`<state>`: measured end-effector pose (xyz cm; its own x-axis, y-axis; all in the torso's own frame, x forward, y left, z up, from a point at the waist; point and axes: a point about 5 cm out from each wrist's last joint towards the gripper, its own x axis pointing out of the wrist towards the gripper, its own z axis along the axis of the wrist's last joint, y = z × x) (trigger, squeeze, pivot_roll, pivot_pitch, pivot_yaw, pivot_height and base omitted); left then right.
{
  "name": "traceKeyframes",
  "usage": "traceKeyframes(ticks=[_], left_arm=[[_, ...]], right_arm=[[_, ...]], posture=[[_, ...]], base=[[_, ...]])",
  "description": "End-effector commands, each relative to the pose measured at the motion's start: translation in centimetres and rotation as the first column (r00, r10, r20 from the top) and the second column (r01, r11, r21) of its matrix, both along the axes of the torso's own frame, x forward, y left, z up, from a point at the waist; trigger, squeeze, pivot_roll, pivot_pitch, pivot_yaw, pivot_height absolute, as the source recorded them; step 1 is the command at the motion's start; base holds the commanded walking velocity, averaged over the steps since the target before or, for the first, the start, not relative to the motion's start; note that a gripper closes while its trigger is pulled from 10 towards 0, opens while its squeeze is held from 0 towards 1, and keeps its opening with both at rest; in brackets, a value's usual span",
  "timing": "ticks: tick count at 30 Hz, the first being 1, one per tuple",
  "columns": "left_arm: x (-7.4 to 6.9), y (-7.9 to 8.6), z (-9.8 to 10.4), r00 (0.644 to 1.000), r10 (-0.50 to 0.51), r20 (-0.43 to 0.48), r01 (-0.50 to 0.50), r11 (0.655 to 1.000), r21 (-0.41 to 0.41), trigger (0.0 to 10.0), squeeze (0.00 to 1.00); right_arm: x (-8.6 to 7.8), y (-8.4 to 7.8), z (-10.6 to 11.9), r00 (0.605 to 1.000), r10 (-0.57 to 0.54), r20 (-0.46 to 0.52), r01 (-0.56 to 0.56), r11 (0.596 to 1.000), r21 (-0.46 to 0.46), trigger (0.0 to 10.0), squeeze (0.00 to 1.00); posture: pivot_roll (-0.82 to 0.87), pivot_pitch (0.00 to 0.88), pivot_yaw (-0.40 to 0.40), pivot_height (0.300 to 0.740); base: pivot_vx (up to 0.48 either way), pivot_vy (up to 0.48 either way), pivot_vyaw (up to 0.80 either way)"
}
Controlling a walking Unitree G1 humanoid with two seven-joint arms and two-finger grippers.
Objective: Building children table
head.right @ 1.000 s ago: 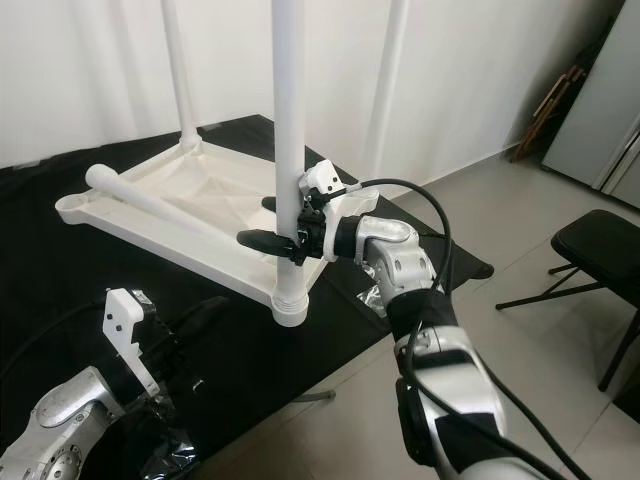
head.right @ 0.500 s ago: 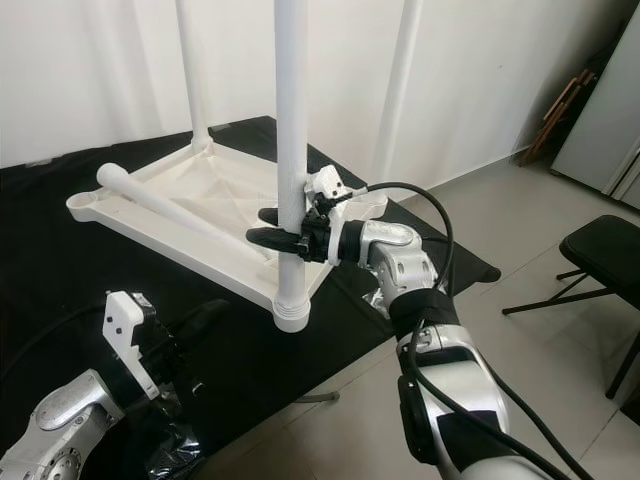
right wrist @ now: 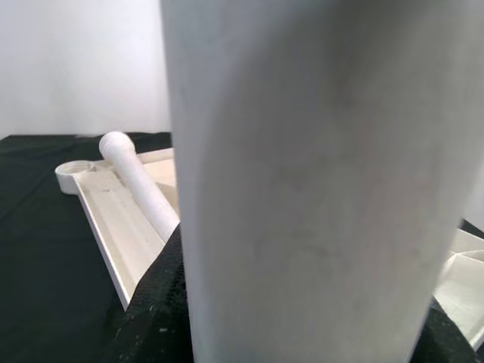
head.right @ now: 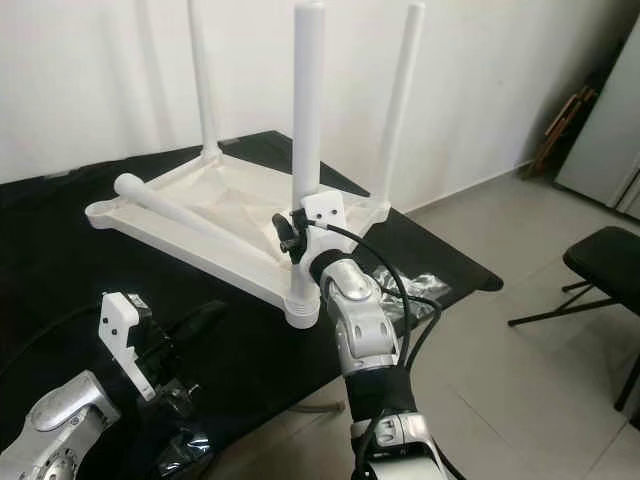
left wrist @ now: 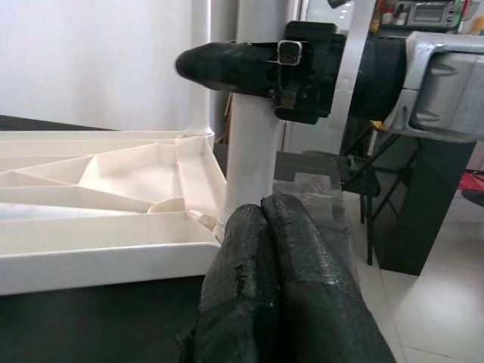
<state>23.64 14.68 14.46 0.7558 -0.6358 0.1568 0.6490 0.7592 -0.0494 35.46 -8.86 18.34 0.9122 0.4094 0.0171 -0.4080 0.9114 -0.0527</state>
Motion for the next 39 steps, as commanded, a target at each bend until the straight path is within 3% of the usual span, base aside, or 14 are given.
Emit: traceKeyframes(ticks=[1,2,3,4,6,10,13,14,18,19,29,30,31,39], left_arm=[[0.3,0.1,-0.1,1.0,0.005,-0.005,-0.005,1.0,0.012,10.0,0.0],[0.4,0.2,-0.1,1.0,0.013,-0.004,-0.013,1.0,0.011,10.0,0.0],[0.3,0.2,-0.1,1.0,0.018,-0.003,-0.018,1.0,0.01,10.0,0.0],[0.4,0.2,-0.1,1.0,0.018,-0.003,-0.018,1.0,0.011,10.0,0.0],[0.4,0.2,-0.1,1.0,0.016,-0.003,-0.016,1.0,0.013,10.0,0.0],[0.4,0.1,-0.1,1.0,0.005,-0.006,-0.005,1.0,0.015,10.0,0.0],[0.4,0.0,-0.2,1.0,0.0,-0.009,0.0,1.0,0.012,10.0,0.0],[0.4,-0.1,-0.2,1.0,0.0,-0.008,0.0,1.0,0.013,10.0,0.0],[0.4,-0.1,-0.2,1.0,0.002,-0.008,-0.001,1.0,0.014,10.0,0.0],[0.4,-0.1,-0.2,1.0,0.003,-0.007,-0.003,1.0,0.014,10.0,0.0],[0.2,-0.3,-0.2,1.0,0.003,-0.004,-0.003,1.0,0.023,10.0,0.0],[0.2,-0.3,-0.2,1.0,0.002,-0.003,-0.002,1.0,0.024,10.0,0.0],[0.1,-0.3,-0.1,1.0,0.002,-0.002,-0.001,1.0,0.025,10.0,0.0],[-0.1,-0.2,-0.1,1.0,-0.006,0.006,0.006,1.0,0.008,10.0,0.0]], right_arm=[[-0.3,-0.4,-3.6,0.99,0.013,-0.143,-0.024,0.996,-0.081,0.0,0.0],[-0.4,-0.1,-3.7,0.986,0.054,-0.157,-0.064,0.996,-0.062,10.0,0.0],[-0.6,0.1,-3.6,0.985,0.071,-0.16,-0.079,0.996,-0.047,10.0,0.0],[-0.9,0.3,-3.4,0.98,0.109,-0.166,-0.116,0.993,-0.031,10.0,0.95],[-1.2,0.7,-3.3,0.975,0.138,-0.174,-0.143,0.99,-0.014,10.0,1.0],[-1.4,1.3,-2.4,0.966,0.206,-0.155,-0.207,0.978,0.013,10.0,1.0],[-1.0,1.0,-1.1,0.925,0.364,-0.112,-0.368,0.93,-0.015,10.0,1.0],[-0.5,0.1,0.0,0.869,0.488,-0.085,-0.494,0.866,-0.076,10.0,1.0],[-0.2,-0.5,0.5,0.846,0.529,-0.072,-0.534,0.837,-0.124,10.0,1.0],[0.6,-1.2,0.9,0.845,0.529,-0.074,-0.534,0.831,-0.159,10.0,0.0],[2.3,-2.9,3.8,0.738,0.666,-0.11,-0.674,0.724,-0.142,10.0,0.0],[2.4,-2.9,3.9,0.728,0.676,-0.115,-0.686,0.712,-0.151,1.8,0.0],[2.4,-2.9,3.8,0.716,0.687,-0.122,-0.698,0.699,-0.156,0.0,0.0],[2.3,-3.1,3.1,0.685,0.712,-0.153,-0.728,0.668,-0.151,0.0,0.0]], posture=[[-0.03,0.0,-0.026,0.74],[-0.02,0.0,-0.025,0.74],[-0.02,0.0,-0.025,0.74],[-0.02,0.0,-0.025,0.74],[-0.02,0.0,-0.025,0.74],[-0.02,0.0,-0.022,0.74],[0.0,0.0,-0.024,0.74],[0.0,0.0,-0.03,0.74],[0.0,0.0,-0.03,0.74],[0.01,0.0,-0.038,0.74],[0.03,0.0,-0.045,0.74],[0.04,0.0,-0.044,0.74],[0.04,0.0,-0.044,0.74],[0.04,0.0,-0.041,0.74]], base=[[0.0,0.0,0.0],[0.0,0.0,0.0],[0.0,0.0,0.0],[0.0,0.0,0.0],[0.0,0.0,0.0],[0.0,0.0,0.0],[0.0,0.0,0.0],[0.0,0.0,0.0],[0.0,0.0,0.0],[0.0,0.0,0.0],[0.0,0.0,0.0],[0.0,0.0,0.0],[0.0,0.0,0.0],[0.0,0.0,0.0]])
